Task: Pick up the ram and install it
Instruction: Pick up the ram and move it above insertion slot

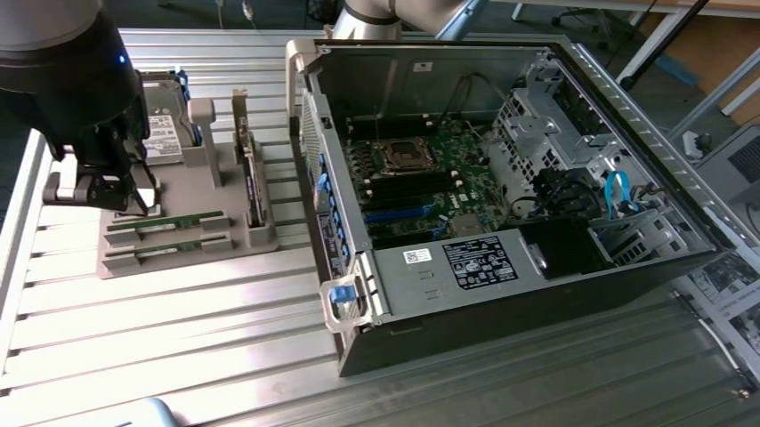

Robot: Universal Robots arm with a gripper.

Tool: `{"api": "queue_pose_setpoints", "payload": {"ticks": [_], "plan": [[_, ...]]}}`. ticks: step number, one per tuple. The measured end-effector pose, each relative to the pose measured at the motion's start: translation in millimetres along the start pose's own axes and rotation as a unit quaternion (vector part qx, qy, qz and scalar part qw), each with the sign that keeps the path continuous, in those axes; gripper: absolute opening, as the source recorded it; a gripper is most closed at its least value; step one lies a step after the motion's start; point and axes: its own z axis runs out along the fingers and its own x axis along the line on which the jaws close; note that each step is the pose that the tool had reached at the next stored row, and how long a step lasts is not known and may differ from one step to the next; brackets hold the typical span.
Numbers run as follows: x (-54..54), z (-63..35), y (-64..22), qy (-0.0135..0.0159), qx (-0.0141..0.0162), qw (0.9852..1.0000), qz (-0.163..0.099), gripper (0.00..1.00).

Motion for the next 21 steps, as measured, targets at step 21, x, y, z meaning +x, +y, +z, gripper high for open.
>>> {"api": "queue_pose_setpoints", "payload": {"ticks": [21], "plan": [[0.2,6.0,0.1,0.0000,0.0000,1.0000,0.000,0.36]]}}
